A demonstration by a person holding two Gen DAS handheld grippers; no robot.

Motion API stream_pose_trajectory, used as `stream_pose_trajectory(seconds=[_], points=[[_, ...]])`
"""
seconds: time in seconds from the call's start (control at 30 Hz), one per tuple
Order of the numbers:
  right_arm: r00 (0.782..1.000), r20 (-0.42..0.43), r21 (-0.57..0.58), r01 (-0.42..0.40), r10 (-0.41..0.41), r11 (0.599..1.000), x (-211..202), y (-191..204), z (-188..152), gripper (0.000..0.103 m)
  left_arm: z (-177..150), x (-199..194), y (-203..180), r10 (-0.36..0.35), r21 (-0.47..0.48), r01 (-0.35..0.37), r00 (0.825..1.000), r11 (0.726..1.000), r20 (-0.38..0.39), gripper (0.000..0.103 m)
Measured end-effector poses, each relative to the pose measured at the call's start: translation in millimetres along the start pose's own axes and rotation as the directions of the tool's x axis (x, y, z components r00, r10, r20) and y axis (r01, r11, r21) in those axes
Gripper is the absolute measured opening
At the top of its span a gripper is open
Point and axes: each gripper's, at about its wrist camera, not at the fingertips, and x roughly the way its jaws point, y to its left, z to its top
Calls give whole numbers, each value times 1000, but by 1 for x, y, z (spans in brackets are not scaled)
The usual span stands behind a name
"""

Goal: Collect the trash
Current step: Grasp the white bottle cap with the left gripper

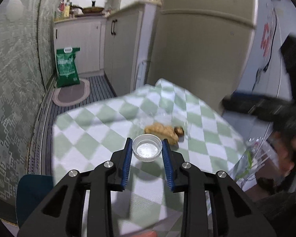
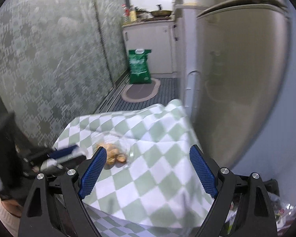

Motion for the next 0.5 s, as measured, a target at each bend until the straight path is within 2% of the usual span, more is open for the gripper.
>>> stream_pose_trajectory(seconds=[0.1, 0.2, 0.33, 0.5], points=[[1000, -23, -51, -2, 1, 999, 13, 16, 0, 87, 6, -23, 9, -14, -19, 15, 998, 1000, 66, 32], [997, -68, -113, -39, 31, 993, 35, 36, 0, 87, 10, -47, 19, -24, -49, 31, 991, 998, 129, 32], [994, -100, -130, -46, 33, 990, 55, 55, 1, 87, 13, -67, 28, -35, -71, 48, 985, 996, 170, 32], [994, -106, -120, 24, -36, 993, 73, 65, 7, 92, 13, -87, 35, -38, -79, 54, 980, 995, 198, 32]])
